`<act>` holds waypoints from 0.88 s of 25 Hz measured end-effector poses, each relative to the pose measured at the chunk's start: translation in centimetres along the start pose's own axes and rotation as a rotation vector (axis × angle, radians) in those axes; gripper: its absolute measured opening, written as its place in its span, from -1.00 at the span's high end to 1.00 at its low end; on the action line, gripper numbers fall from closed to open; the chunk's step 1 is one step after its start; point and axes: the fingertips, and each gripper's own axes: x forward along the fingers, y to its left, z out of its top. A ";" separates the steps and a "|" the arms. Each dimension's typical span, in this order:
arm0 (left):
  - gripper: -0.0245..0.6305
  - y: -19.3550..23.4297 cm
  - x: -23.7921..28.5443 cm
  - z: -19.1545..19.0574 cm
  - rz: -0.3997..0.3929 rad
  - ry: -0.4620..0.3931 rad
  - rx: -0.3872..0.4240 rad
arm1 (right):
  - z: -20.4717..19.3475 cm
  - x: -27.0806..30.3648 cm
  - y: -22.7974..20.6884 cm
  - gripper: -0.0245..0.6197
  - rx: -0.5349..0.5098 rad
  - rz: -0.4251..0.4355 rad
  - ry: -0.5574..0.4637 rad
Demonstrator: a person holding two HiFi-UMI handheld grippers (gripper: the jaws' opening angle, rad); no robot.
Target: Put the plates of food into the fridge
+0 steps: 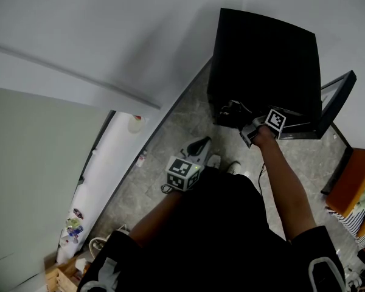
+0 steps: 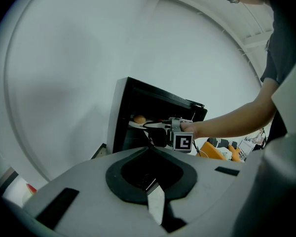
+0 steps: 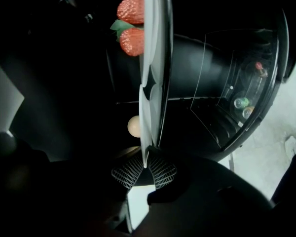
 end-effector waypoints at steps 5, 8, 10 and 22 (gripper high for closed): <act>0.85 -0.3 0.1 0.0 -0.017 0.003 -0.002 | -0.2 -0.1 0.5 0.63 0.043 0.022 -0.012; 0.85 -0.5 0.1 0.1 -0.022 -0.004 0.002 | -0.8 -0.9 0.6 0.57 0.018 0.032 -0.004; 0.85 -0.7 0.0 0.1 -0.027 -0.006 0.005 | -1.2 -1.5 0.7 0.57 -0.031 0.030 0.007; 0.85 -2.8 0.2 0.1 -0.084 -0.020 0.035 | -4.0 -6.6 4.5 0.58 -0.404 0.050 0.040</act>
